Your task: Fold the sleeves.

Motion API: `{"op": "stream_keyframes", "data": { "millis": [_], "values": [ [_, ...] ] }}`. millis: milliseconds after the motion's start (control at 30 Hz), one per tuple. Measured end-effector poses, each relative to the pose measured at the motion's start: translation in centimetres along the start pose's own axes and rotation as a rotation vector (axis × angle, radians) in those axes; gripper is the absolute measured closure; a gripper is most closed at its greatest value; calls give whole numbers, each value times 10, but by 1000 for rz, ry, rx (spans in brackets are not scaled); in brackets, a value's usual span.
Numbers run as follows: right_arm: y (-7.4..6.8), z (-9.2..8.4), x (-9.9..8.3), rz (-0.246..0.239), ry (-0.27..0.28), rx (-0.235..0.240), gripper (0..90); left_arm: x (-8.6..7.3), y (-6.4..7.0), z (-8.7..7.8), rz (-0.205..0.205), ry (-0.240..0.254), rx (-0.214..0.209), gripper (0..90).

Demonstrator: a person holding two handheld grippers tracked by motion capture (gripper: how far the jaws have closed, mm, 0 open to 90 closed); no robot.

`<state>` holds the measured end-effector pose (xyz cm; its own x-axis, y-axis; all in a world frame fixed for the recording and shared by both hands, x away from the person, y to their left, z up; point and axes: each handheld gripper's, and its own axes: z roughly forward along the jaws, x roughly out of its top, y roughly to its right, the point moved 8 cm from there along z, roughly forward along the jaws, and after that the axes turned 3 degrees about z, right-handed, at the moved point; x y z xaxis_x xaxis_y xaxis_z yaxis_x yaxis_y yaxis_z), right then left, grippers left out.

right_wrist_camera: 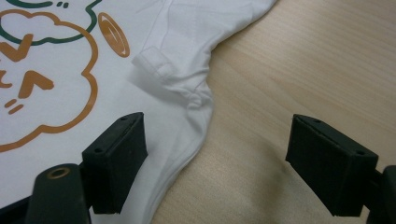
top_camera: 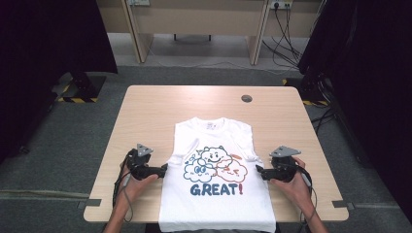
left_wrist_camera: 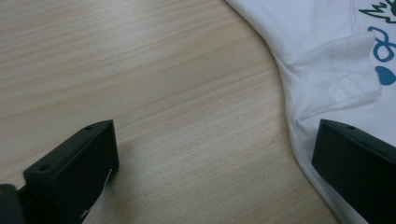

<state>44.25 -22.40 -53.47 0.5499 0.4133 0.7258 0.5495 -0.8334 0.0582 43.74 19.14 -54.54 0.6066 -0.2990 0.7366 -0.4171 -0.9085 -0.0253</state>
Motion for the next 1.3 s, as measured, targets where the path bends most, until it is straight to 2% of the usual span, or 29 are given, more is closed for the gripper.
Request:
{"op": "stream_keyframes", "data": {
  "millis": [200,433,467,500,633,667,700,733,1300],
  "values": [
    [1,-1,-3,31,12,16,203,0,0,0,4,0,-3,0],
    [2,-2,-5,43,13,21,197,0,3,0,8,0,-8,0],
    [4,-6,-1,68,39,27,197,0,3,0,8,0,-8,0],
    [4,-6,-1,68,39,27,130,0,3,0,8,0,-8,0],
    [4,-6,-1,68,39,27,130,0,3,0,8,0,-8,0],
    [7,-11,5,112,86,54,91,0,3,0,8,0,-8,0],
    [7,-11,5,112,86,54,91,0,3,0,8,0,-8,0],
    [8,-12,7,146,108,90,91,0,3,0,8,0,-8,0],
    [10,-15,-7,155,100,99,61,0,3,0,8,0,-9,0]
  ]
}}
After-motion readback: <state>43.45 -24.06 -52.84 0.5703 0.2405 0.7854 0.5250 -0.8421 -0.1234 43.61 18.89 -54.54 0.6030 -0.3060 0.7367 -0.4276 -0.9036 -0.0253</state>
